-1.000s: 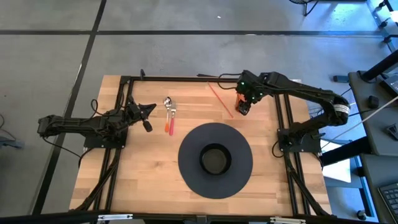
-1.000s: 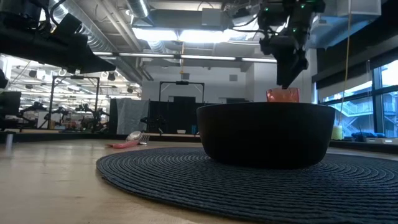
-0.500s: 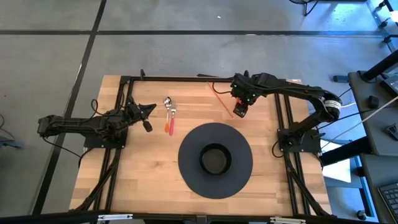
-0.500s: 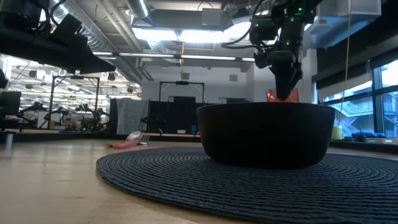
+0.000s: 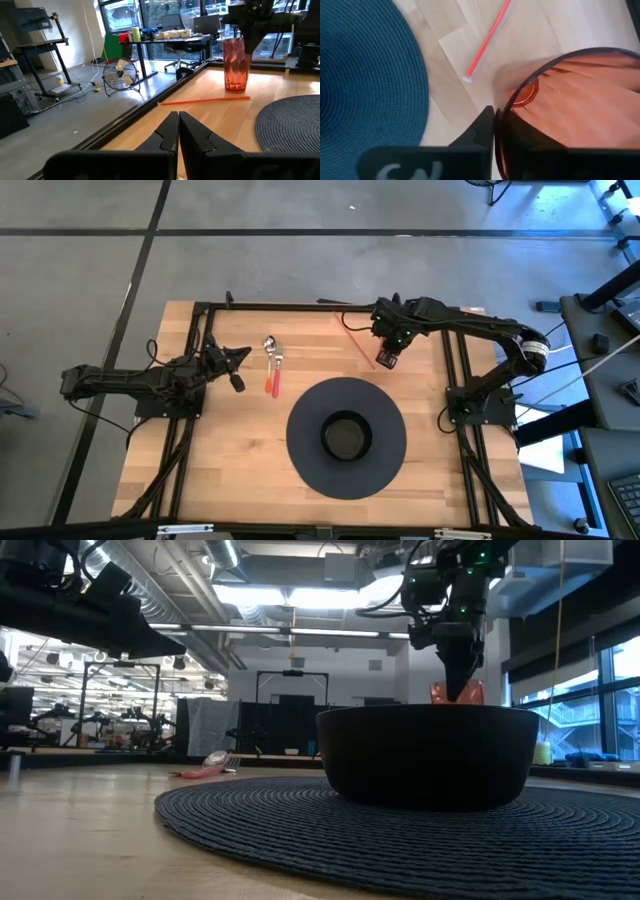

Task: Pick & Place Utensil
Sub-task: Put the red cup on the blue mat to the top right of the black bowl

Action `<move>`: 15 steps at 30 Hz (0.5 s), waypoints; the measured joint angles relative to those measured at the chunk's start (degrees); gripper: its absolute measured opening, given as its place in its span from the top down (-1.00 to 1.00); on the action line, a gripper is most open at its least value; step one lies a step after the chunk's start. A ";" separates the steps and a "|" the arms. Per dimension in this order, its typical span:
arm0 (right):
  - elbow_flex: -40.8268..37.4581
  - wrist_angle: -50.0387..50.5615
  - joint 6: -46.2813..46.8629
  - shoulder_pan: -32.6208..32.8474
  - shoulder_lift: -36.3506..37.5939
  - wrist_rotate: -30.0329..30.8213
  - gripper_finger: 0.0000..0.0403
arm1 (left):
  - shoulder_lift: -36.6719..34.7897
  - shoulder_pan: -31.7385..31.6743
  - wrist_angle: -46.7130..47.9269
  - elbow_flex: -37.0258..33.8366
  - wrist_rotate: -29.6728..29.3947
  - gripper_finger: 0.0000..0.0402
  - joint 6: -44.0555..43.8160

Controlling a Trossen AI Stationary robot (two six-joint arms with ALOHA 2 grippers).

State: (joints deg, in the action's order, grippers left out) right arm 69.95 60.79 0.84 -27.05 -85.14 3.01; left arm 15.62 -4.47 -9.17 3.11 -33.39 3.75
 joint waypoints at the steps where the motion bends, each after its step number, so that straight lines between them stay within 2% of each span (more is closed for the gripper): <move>1: 0.02 0.16 0.01 0.15 0.00 -0.07 0.87 | 0.02 0.00 0.00 0.00 0.00 0.96 0.00; 7: 2.96 3.52 0.10 3.67 0.54 -0.25 0.95 | 0.01 -0.01 0.00 0.00 0.00 0.98 0.00; 15: 10.25 6.78 4.35 13.85 2.34 -0.27 0.95 | 0.00 -0.02 0.02 0.00 0.00 0.98 -0.02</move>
State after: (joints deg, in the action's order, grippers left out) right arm 80.20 67.57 5.19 -13.20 -82.81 2.74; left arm 15.62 -4.49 -9.15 3.11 -33.39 3.73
